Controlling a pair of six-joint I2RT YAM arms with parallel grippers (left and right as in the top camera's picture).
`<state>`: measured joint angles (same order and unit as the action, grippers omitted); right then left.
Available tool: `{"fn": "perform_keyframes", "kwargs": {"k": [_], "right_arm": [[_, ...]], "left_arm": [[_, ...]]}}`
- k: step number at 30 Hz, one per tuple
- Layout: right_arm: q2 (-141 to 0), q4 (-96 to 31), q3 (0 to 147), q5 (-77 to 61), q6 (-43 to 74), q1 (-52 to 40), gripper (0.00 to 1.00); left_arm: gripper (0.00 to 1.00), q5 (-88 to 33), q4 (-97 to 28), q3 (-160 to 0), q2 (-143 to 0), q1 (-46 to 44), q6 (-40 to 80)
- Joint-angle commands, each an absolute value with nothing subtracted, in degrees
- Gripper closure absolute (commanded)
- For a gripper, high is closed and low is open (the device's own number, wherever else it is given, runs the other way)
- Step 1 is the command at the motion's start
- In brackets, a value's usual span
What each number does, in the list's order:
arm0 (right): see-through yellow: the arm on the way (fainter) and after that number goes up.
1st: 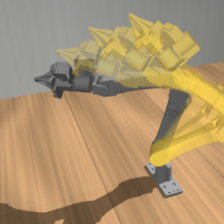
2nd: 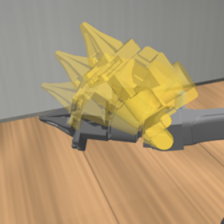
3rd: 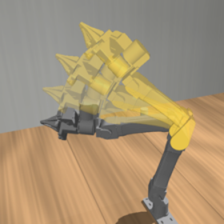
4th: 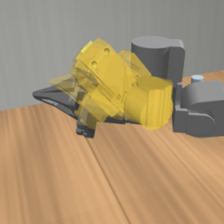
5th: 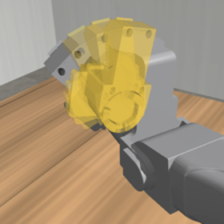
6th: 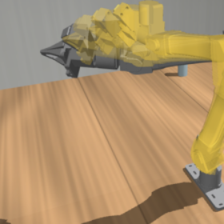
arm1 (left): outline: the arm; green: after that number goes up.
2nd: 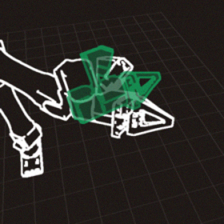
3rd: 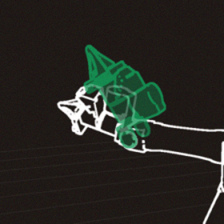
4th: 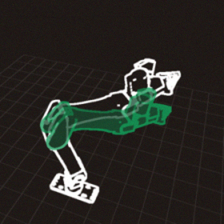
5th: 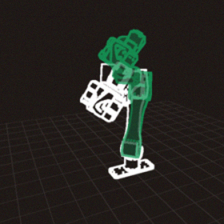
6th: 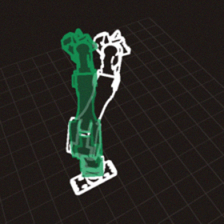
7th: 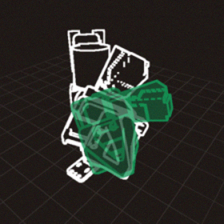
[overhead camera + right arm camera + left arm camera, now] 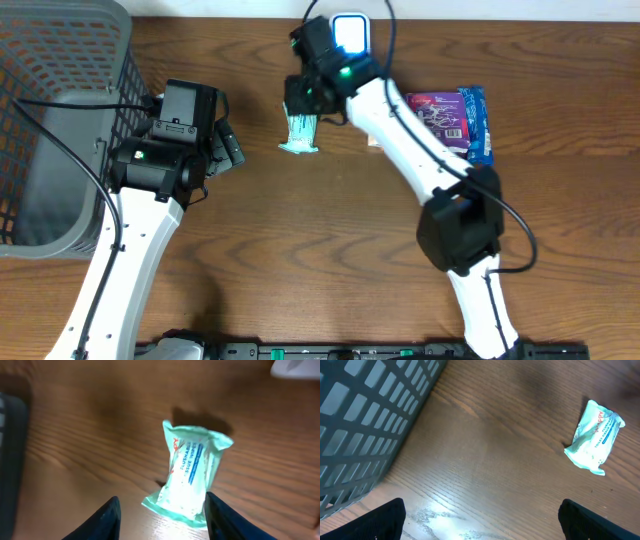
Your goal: Scan the item barcode
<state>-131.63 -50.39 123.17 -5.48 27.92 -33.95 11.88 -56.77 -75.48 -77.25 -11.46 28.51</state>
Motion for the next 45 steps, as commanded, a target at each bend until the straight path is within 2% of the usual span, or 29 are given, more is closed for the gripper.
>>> {"fn": "perform_keyframes", "kwargs": {"k": [1,5,16,21,36,38,42,45], "right_arm": [[-134.23,-49.43,123.00,-4.36,31.27,-34.22,0.56],[-135.13,-45.56,123.00,-7.53,27.46,-35.46,0.55],[-138.91,-42.81,122.98,8.27,24.38,-39.64,0.54],[-141.58,-43.09,122.98,19.97,21.17,-42.57,0.52],[-149.56,-48.71,122.98,22.00,20.08,-42.04,0.52],[-149.56,-48.90,122.98,21.98,20.08,-41.63,0.54],[-149.49,-49.52,123.00,19.88,20.10,-40.12,0.67],[-149.49,-50.06,123.00,14.33,20.08,-38.15,0.70]], "left_arm": [[0.02,11.57,-56.95,-75.59,-77.36,-11.27,28.99],[0.02,11.57,-56.95,-75.59,-77.36,-11.27,28.99],[0.02,11.57,-56.95,-75.59,-77.36,-11.27,28.99],[0.02,11.57,-56.95,-75.59,-77.36,-11.27,28.99],[0.02,11.57,-56.95,-75.59,-77.36,-11.27,28.99],[0.02,11.57,-56.95,-75.59,-77.36,-11.27,28.99],[0.02,11.57,-56.95,-75.59,-77.36,-11.27,28.99],[0.02,11.57,-56.95,-75.59,-77.36,-11.27,28.99]]}}
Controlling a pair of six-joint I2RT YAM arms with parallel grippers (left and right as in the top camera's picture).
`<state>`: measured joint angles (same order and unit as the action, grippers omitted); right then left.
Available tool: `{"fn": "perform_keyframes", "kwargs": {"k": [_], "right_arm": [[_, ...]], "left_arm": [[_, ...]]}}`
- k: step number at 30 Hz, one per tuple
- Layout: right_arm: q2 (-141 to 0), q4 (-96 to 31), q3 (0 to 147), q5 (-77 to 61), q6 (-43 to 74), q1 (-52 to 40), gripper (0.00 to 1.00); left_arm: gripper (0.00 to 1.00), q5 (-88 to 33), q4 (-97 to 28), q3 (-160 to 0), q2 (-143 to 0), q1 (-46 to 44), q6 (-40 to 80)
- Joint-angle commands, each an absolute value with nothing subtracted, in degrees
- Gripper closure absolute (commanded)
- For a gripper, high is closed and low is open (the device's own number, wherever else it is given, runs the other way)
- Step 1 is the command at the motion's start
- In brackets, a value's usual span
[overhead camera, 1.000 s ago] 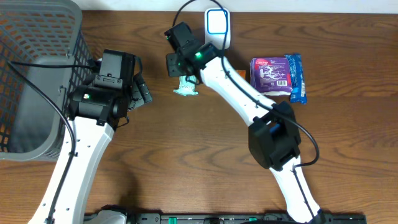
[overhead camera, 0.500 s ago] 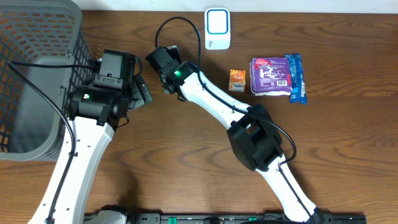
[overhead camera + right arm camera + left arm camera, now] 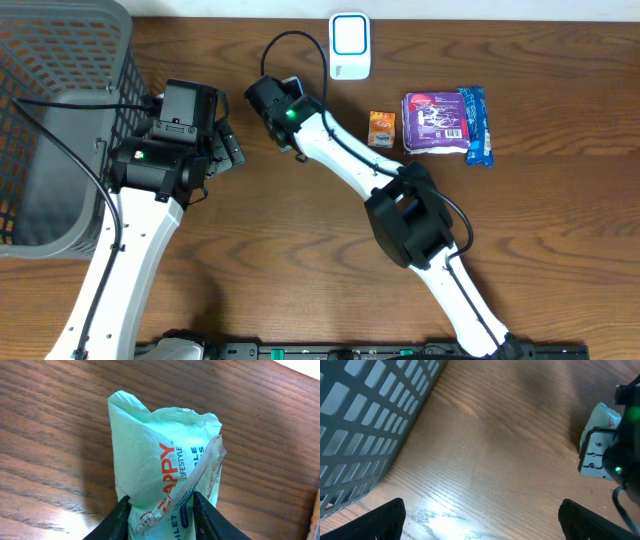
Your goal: Scan the item barcode
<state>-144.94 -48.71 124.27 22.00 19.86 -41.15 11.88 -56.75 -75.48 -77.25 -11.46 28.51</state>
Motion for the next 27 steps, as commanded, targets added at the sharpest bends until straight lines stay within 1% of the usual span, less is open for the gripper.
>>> {"fn": "perform_keyframes", "kwargs": {"k": [1,2,3,4,11,12,13,14,16,22,24,27], "right_arm": [[-149.49,-50.35,123.00,12.78,20.08,-37.43,0.74],[-149.49,-50.70,123.00,11.16,20.10,-36.58,0.83],[-149.49,-51.07,123.00,9.63,20.12,-35.83,0.89],[-149.49,-51.27,123.00,6.39,20.12,-34.76,0.99],[-149.47,-51.11,126.13,-20.64,21.17,-29.32,0.99],[-149.47,-51.20,127.70,-30.94,21.19,-27.68,0.99],[-149.47,-51.11,128.49,-36.32,21.21,-26.59,0.99],[-149.47,-50.78,129.34,-44.80,21.58,-25.04,0.99],[-149.47,-49.87,129.73,-54.26,24.34,-22.61,0.99],[-149.49,-49.76,128.44,-63.31,27.31,-19.29,0.99],[-149.49,-49.89,127.44,-60.47,28.93,-19.09,0.99],[-149.51,-52.31,126.80,-49.10,30.98,-19.05,0.99]], "left_arm": [[0.02,11.57,-56.95,-75.59,-77.36,-11.27,28.99],[0.02,11.57,-56.95,-75.59,-77.36,-11.27,28.99],[0.02,11.57,-56.95,-75.59,-77.36,-11.27,28.99],[0.02,11.57,-56.95,-75.59,-77.36,-11.27,28.99],[0.02,11.57,-56.95,-75.59,-77.36,-11.27,28.99],[0.02,11.57,-56.95,-75.59,-77.36,-11.27,28.99],[0.02,11.57,-56.95,-75.59,-77.36,-11.27,28.99],[0.02,11.57,-56.95,-75.59,-77.36,-11.27,28.99],[0.02,11.57,-56.95,-75.59,-77.36,-11.27,28.99],[0.02,11.57,-56.95,-75.59,-77.36,-11.27,28.99],[0.02,11.57,-56.95,-75.59,-77.36,-11.27,28.99],[0.02,11.57,-56.95,-75.59,-77.36,-11.27,28.99]]}}
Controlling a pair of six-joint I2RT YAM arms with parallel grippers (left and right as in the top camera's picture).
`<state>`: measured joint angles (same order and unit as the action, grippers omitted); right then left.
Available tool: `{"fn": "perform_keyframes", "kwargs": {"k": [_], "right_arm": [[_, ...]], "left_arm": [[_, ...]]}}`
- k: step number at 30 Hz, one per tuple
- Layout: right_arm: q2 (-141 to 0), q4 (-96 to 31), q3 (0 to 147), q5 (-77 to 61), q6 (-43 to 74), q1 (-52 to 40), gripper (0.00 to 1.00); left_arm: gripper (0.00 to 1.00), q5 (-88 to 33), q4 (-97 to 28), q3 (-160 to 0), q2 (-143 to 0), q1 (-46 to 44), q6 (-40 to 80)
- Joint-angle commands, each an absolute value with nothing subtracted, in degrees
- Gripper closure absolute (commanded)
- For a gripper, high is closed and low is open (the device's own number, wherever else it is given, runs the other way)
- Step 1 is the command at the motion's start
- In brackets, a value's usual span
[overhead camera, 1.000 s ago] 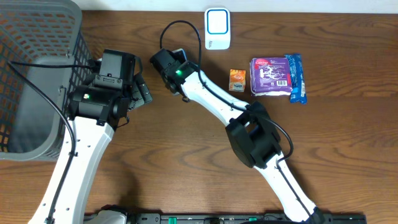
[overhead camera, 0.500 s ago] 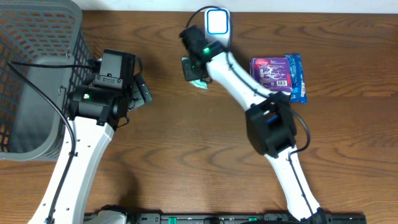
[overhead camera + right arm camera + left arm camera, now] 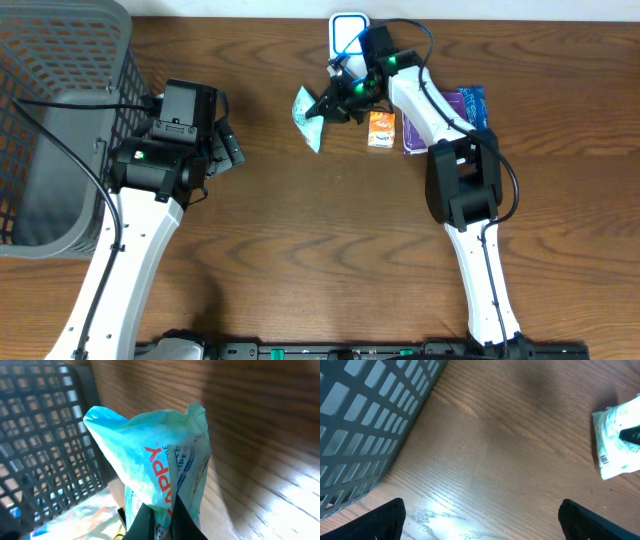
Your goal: Scan the item barcode
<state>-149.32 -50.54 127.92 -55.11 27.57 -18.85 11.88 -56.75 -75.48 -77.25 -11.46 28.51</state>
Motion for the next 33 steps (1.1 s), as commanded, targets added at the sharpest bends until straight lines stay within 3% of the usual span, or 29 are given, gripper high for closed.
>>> {"fn": "perform_keyframes", "kwargs": {"k": [1,4,6,10,18,24,33], "right_arm": [[-149.49,-53.23,126.80,-45.39,31.27,-19.05,0.99],[-149.49,-55.59,126.85,-38.30,30.28,-19.05,0.87],[-149.47,-57.58,127.22,-33.82,29.39,-18.94,0.68],[-149.14,-67.33,134.58,-21.61,25.80,-18.72,0.62],[-148.40,-82.19,151.85,-17.10,17.87,-20.32,0.64],[-148.46,-82.00,149.91,-17.78,17.06,-25.58,0.87],[-148.55,-73.14,140.07,-5.69,22.33,-32.10,0.97]], "left_arm": [[0.02,11.57,-56.95,-75.59,-77.36,-11.27,28.99],[0.02,11.57,-56.95,-75.59,-77.36,-11.27,28.99],[0.02,11.55,-56.95,-75.59,-77.36,-11.27,28.99],[0.02,11.57,-56.95,-75.59,-77.36,-11.27,28.99],[0.02,11.57,-56.95,-75.59,-77.36,-11.27,28.99],[0.02,11.57,-56.95,-75.59,-77.36,-11.27,28.99],[0.02,11.57,-56.95,-75.59,-77.36,-11.27,28.99]]}}
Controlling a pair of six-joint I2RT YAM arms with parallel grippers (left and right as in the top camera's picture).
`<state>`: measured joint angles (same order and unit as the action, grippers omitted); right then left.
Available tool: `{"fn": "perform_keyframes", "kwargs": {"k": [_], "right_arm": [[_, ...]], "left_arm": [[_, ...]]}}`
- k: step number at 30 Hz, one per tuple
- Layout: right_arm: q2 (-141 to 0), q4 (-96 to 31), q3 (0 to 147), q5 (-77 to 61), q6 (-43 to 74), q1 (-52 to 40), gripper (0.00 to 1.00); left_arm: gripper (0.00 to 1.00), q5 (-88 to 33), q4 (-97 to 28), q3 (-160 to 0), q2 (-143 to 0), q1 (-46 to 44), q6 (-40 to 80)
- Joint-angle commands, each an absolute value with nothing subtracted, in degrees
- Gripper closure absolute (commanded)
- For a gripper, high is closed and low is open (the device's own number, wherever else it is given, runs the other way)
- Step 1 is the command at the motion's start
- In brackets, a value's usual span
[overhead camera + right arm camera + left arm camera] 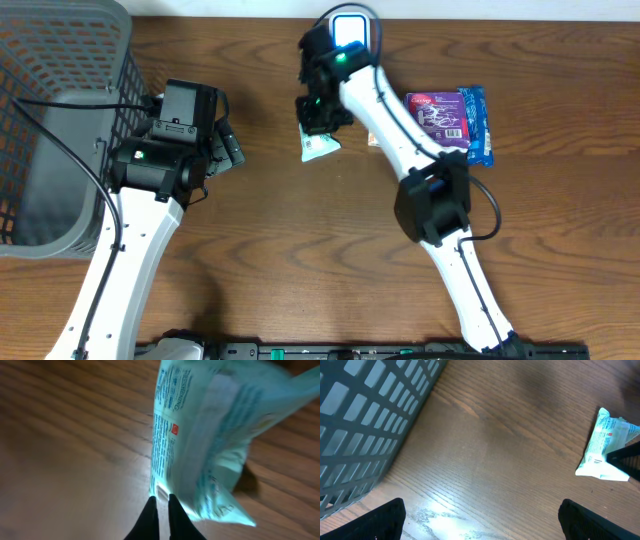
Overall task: Scan the item barcode
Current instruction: 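Set the wipes pack down left of the orange packet and release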
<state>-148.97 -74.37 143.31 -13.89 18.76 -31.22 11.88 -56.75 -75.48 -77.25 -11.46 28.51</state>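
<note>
A pale green pack of wipes [317,143] hangs at the tips of my right gripper [320,118], in front of the white scanner [350,35] at the table's back edge. In the right wrist view the black fingers [150,515] are pressed together on the lower edge of the pack [210,435], whose small-print side faces the camera. The pack is low over the wood; whether it touches cannot be told. The left wrist view shows the pack [607,445] far right. My left gripper [482,520] is open and holds nothing.
A grey mesh basket [60,120] fills the left end of the table, beside my left gripper [228,145]. A purple packet [437,120] and a blue packet [478,122] lie right of the scanner. The right arm crosses the table's middle.
My right gripper has moved the wipes pack from beside the scanner's left edge to a spot lower and nearer the front. The pack has turned its small-print side up. The left arm is unmoved.
The pack lay on the table with my right gripper open above it. Then the fingers stood around the pack. After that they held it raised to the left of the scanner. Now it is held low in front of the scanner.
</note>
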Motion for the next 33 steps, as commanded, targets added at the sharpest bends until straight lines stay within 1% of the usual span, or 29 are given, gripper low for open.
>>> {"fn": "perform_keyframes", "kwargs": {"k": [1,7,9,14,17,21,24,26,28,29,30,33], "right_arm": [[-148.55,-72.73,139.09,-3.95,22.79,-32.23,0.97],[-148.55,-64.77,130.63,3.27,22.90,-32.29,0.94],[-148.55,-63.13,129.84,4.16,23.90,-32.25,0.95],[-148.53,-60.12,132.44,4.36,31.11,-31.31,0.97],[-148.53,-61.23,135.39,3.49,31.44,-31.18,0.96],[-148.51,-66.92,141.40,3.14,31.22,-31.27,0.94],[-148.51,-73.63,148.81,2.46,31.20,-31.03,0.91],[-148.51,-78.08,153.93,2.48,30.02,-30.46,0.85],[-148.51,-81.49,158.30,2.76,27.64,-29.65,0.73],[-148.51,-83.31,160.46,3.07,26.74,-29.06,0.65],[-148.51,-85.76,163.17,3.44,25.76,-28.08,0.55],[-148.51,-92.36,169.47,5.58,23.59,-24.34,0.37]], "left_arm": [[0.02,11.57,-56.95,-75.59,-77.36,-11.27,28.99],[0.02,11.57,-56.95,-75.59,-77.36,-11.27,28.99],[0.02,11.55,-56.95,-75.59,-77.36,-11.27,28.99],[0.02,11.55,-56.95,-75.59,-77.36,-11.27,28.99],[0.02,11.55,-56.95,-75.59,-77.36,-11.27,28.99],[0.02,11.57,-56.95,-75.59,-77.36,-11.27,28.99],[0.02,11.55,-56.95,-75.59,-77.36,-11.27,28.99],[0.02,11.57,-56.95,-75.59,-77.36,-11.27,28.99],[0.02,11.57,-56.95,-75.59,-77.36,-11.27,28.99],[0.02,11.57,-56.95,-75.59,-77.36,-11.27,28.99],[0.02,11.57,-56.95,-75.59,-77.36,-11.27,28.99],[0.02,11.57,-56.95,-75.59,-77.36,-11.27,28.99]]}}
